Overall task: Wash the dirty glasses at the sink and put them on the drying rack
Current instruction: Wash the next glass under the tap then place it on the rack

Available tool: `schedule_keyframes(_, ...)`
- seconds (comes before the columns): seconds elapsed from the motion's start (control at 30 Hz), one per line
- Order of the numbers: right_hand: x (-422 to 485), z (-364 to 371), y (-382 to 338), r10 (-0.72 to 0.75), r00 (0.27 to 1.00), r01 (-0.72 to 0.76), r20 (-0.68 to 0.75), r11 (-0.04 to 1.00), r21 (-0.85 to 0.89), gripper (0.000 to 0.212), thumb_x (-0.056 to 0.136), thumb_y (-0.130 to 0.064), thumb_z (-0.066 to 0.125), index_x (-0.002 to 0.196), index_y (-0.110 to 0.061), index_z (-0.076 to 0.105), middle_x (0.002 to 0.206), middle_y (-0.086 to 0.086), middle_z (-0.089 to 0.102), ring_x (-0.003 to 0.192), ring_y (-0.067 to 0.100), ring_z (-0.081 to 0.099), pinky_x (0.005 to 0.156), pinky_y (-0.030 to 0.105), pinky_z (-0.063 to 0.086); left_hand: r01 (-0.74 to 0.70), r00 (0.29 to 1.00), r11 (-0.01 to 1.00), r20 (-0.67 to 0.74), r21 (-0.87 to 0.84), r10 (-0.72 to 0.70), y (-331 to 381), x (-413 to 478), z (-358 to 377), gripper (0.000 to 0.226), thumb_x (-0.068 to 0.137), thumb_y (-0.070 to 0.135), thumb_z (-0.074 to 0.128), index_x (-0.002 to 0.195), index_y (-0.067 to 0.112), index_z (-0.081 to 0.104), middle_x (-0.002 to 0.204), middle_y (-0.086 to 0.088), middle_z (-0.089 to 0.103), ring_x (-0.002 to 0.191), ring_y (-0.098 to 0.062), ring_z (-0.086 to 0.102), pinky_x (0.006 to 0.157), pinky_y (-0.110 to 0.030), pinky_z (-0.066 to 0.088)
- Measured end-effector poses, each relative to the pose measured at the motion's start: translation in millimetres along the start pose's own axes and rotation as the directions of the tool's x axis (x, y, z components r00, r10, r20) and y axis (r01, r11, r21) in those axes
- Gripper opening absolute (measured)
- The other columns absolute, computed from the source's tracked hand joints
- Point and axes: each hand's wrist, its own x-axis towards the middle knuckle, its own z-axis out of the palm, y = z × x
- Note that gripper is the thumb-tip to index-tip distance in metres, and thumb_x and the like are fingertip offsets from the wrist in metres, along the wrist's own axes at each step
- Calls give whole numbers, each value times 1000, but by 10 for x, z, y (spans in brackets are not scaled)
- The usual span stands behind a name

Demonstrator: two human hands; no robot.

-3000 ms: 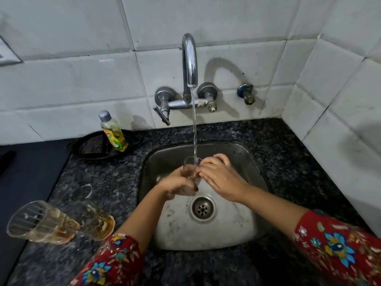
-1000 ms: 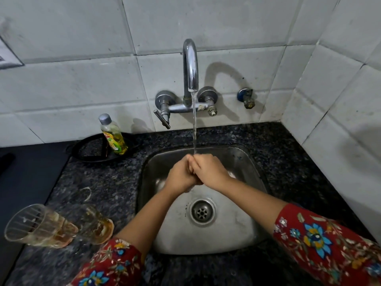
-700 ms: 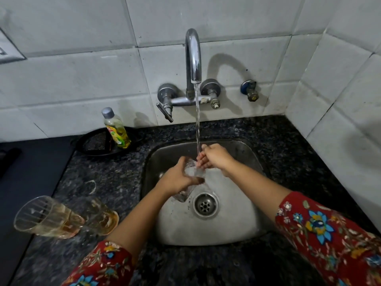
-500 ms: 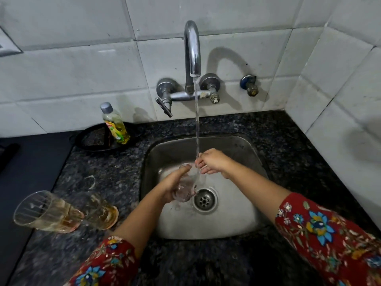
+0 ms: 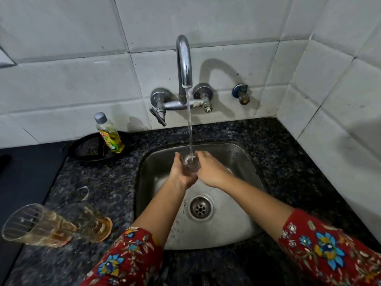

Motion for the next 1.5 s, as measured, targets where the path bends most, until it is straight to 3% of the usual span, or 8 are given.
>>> schedule_keyframes(0.27,7,130,11,-51,981,16,-187,982,-186,69,80,-13,65,140,-10,30,132,15,47,111,32,57,82,36,49,-233,962,908,-52,348,267,14,90,24,92,62,65,73,129,5,51,123,-14,63,98,-25,62,86,-41,52)
schedule_keyframes(0.43,54,238,34,-39,956,15,-291,996,-83,61,76,-17,69,127,-7,37,115,13,59,99,31,63,73,33,49,-417,845,720,-56,554,532,11,59,40,64,69,24,83,115,9,42,98,-14,62,82,-24,65,74,-37,57)
schedule_keyframes(0.6,36,50,145,69,977,-190,202,713,675,57,69,2,72,116,-9,41,94,10,60,67,19,64,54,26,54,-284,953,826,240,488,185,205,-66,-107,44,64,25,79,103,7,67,91,-10,68,78,-21,66,75,-33,54)
schedule_keyframes(0.77,28,214,139,128,992,-98,-19,837,538,38,63,-6,75,98,-16,61,84,8,70,66,18,68,55,30,57,-471,880,683,245,557,407,35,-83,-79,8,80,6,67,82,12,71,78,-4,73,76,-18,68,74,-30,55)
schedule_keyframes(1.1,122,30,229,-144,887,-328,440,474,817,11,88,-2,55,82,-5,64,64,2,68,59,8,67,52,16,50,-314,876,776,482,548,15,128,-150,-197,42,66,21,72,107,11,72,116,-8,67,105,-22,64,95,-39,50)
schedule_keyframes(1.3,193,-211,357,-106,993,100,55,990,97,38,76,-21,75,110,-14,62,108,7,67,100,23,64,90,37,50,-600,797,474,531,644,287,187,-95,-276,53,58,-12,71,101,17,61,96,-3,71,85,-17,68,65,-27,54)
schedule_keyframes(1.4,150,-257,342,-412,874,379,-257,910,-169,49,85,-6,56,133,-13,48,129,7,52,120,24,48,104,36,38,-631,775,282,573,723,267,258,-56,-258,61,48,-7,72,105,12,60,92,0,66,84,-12,63,69,-26,51)
schedule_keyframes(1.5,111,-275,379,-676,736,624,43,652,-431,49,82,1,46,126,-19,54,125,2,54,122,20,44,111,42,19,-604,796,218,575,766,188,325,-77,-212,63,49,-11,66,109,3,56,83,-6,60,73,-15,55,56,-24,44)
